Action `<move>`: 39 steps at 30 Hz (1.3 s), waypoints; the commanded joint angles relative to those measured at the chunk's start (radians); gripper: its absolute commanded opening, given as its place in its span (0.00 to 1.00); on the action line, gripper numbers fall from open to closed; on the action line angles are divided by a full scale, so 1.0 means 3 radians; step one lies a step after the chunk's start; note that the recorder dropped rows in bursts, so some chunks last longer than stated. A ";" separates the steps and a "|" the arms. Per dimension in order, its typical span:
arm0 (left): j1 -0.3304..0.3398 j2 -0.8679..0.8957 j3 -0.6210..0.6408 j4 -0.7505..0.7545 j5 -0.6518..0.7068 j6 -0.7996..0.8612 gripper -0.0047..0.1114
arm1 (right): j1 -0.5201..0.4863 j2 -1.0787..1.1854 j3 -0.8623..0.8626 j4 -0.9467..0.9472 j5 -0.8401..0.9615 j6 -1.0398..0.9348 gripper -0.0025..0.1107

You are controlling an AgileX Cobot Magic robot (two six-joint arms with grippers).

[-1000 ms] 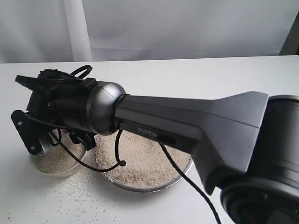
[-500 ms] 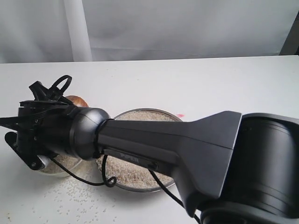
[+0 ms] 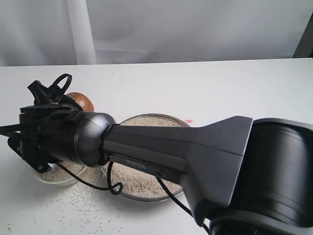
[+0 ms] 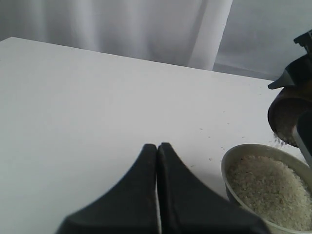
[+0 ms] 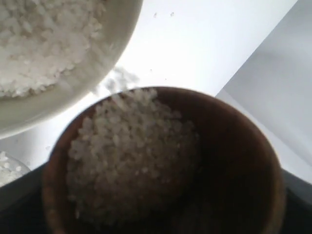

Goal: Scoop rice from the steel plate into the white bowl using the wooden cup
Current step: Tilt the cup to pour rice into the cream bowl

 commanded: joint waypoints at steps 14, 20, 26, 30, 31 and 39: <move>-0.0016 -0.0008 -0.0012 -0.0019 -0.0021 -0.0006 0.04 | 0.0009 -0.0031 -0.0027 -0.0271 -0.0044 -0.0599 0.02; -0.0016 -0.0008 -0.0012 -0.0019 -0.0021 -0.0006 0.04 | 0.0043 -0.0031 -0.0027 -0.0395 -0.0068 -0.0621 0.02; -0.0016 -0.0008 -0.0012 -0.0019 -0.0021 -0.0006 0.04 | 0.0100 -0.0031 -0.0027 -0.0515 -0.0130 -0.0621 0.02; -0.0016 -0.0008 -0.0012 -0.0019 -0.0021 -0.0006 0.04 | 0.0112 -0.0031 -0.0007 -0.0540 -0.0109 -0.0621 0.02; -0.0016 -0.0008 -0.0012 -0.0019 -0.0021 -0.0006 0.04 | 0.0114 -0.0031 -0.0007 -0.0579 -0.0101 -0.0621 0.02; -0.0016 -0.0008 -0.0012 -0.0019 -0.0021 -0.0006 0.04 | 0.0134 -0.0031 -0.0007 -0.0977 -0.0046 -0.0621 0.02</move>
